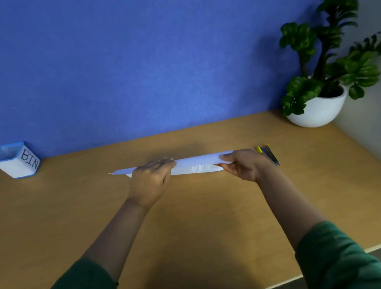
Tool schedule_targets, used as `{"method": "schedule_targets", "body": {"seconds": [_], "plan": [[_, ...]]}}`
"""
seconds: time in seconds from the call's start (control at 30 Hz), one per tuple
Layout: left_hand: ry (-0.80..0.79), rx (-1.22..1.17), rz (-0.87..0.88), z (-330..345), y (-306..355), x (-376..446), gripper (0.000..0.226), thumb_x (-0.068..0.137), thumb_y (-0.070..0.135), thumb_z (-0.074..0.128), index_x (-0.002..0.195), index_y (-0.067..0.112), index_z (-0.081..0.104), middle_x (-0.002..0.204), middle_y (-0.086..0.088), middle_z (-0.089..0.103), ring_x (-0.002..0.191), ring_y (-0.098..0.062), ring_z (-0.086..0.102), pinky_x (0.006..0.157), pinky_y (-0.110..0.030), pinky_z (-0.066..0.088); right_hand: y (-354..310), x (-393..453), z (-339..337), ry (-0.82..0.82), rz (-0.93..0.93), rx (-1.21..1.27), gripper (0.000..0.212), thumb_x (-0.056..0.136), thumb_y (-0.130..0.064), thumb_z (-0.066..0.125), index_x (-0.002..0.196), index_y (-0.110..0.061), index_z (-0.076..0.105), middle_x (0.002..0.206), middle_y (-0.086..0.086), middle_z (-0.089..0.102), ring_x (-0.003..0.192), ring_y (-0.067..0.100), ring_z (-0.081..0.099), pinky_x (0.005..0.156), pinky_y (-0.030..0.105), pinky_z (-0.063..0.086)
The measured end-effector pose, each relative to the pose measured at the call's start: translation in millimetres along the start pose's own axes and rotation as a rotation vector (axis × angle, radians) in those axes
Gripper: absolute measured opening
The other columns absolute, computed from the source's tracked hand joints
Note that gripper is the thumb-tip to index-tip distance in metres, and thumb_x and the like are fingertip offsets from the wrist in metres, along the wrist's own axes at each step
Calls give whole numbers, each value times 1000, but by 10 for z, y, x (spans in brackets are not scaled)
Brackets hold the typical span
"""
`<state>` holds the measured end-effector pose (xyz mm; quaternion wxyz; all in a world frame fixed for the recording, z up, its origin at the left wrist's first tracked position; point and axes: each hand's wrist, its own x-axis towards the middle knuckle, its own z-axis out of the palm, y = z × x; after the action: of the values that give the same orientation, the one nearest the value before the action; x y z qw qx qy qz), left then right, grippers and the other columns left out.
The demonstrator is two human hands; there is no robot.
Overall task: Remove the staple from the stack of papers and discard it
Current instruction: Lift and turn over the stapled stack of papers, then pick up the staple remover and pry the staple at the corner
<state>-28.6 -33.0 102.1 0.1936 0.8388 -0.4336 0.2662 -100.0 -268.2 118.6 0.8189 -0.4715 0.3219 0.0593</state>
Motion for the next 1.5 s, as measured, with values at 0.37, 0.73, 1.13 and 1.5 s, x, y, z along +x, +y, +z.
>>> {"method": "schedule_targets", "body": {"seconds": [0.37,0.73,1.13,1.5], "plan": [[-412,6,-48,445,229,-778,36,76,-1,64,108,14,72,108,-6,73,100,-23,70,79,-34,57,889,94,-390,268,106,-542,22,76,-10,76,70,-6,55,64,7,55,52,15,49,43,22,40],[-1008,-120,-407,1060,552,-632,77,92,58,33,149,29,-10,159,-6,-15,145,-25,-19,115,-54,-7,1251,299,-510,463,-32,-858,52,70,-25,80,109,-7,50,105,11,64,89,29,67,78,46,58],[-1249,-10,-595,1352,523,-580,93,82,75,28,142,32,-28,148,-5,-42,137,-32,-36,110,-62,-10,219,578,-1456,702,-178,-1189,47,84,-34,62,120,-7,48,120,15,58,107,35,59,80,37,48],[-1291,-20,-635,1314,561,-541,92,83,74,30,142,34,-28,148,-3,-43,137,-31,-37,111,-60,-12,70,1044,-1757,779,-137,-1337,45,86,-37,60,117,-4,56,122,15,49,111,32,47,80,38,46]]}}
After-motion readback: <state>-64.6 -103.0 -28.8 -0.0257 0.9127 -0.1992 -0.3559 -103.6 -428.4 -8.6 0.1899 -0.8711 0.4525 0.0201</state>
